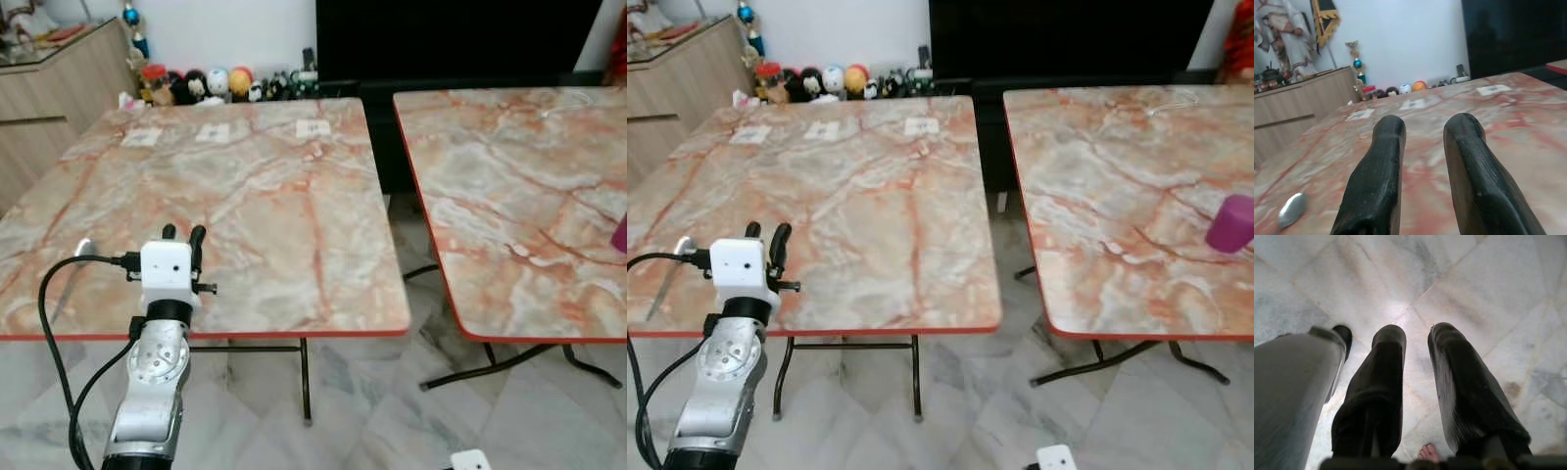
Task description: Setting the table
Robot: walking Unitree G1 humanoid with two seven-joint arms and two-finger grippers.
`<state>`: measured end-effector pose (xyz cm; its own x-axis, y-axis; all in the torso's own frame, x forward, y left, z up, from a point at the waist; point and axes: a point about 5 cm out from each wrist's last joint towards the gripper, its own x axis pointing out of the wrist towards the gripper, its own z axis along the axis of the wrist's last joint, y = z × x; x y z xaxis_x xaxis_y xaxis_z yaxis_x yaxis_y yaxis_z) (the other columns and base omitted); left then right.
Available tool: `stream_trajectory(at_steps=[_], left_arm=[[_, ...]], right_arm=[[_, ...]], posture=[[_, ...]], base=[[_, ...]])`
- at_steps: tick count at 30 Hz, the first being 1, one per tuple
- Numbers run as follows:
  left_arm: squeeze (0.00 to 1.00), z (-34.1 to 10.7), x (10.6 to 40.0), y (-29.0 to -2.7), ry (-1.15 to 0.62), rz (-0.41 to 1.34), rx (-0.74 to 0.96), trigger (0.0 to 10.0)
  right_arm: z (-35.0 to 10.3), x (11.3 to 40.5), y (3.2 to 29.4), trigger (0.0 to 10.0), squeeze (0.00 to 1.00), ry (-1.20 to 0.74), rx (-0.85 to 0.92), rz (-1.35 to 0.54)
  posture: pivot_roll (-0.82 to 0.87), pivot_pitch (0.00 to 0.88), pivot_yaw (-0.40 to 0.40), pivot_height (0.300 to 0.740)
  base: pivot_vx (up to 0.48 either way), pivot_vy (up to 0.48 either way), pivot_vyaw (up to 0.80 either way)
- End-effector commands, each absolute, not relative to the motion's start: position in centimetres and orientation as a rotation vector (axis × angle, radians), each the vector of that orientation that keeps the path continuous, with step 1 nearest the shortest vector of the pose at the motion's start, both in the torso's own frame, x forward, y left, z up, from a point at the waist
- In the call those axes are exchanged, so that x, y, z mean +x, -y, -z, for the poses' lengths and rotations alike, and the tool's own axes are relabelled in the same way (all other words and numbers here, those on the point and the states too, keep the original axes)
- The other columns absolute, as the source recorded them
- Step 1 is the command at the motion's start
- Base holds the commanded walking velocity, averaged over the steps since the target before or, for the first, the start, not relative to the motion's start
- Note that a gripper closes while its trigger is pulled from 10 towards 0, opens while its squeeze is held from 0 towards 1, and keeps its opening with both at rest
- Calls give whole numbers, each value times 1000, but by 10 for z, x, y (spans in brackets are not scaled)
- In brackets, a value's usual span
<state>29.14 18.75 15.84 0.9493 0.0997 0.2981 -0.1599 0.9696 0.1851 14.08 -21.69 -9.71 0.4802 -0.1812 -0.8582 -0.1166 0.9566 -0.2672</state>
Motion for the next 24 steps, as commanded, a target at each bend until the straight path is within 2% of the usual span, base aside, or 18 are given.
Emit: stream_trajectory(at_steps=[1,15,19,24], left_arm=[[0,-156,288,-195,285,-173,214,10000],[0,-156,288,-199,281,-179,217,10000],[0,-149,288,-189,246,-97,202,10000],[0,-141,291,-183,202,-30,206,10000]], right_arm=[[98,144,206,10000,0,-1070,-302,8],[97,144,208,10000,0,-1070,-312,5],[98,144,207,10000,0,-1069,-306,7],[98,144,206,10000,0,-1070,-300,10]], posture=[[-39,20,-15,740],[-30,25,-14,740],[-29,24,-6,740],[-27,23,-1,740]], base=[[0,480,0],[0,480,0],[0,459,0],[0,114,0]])
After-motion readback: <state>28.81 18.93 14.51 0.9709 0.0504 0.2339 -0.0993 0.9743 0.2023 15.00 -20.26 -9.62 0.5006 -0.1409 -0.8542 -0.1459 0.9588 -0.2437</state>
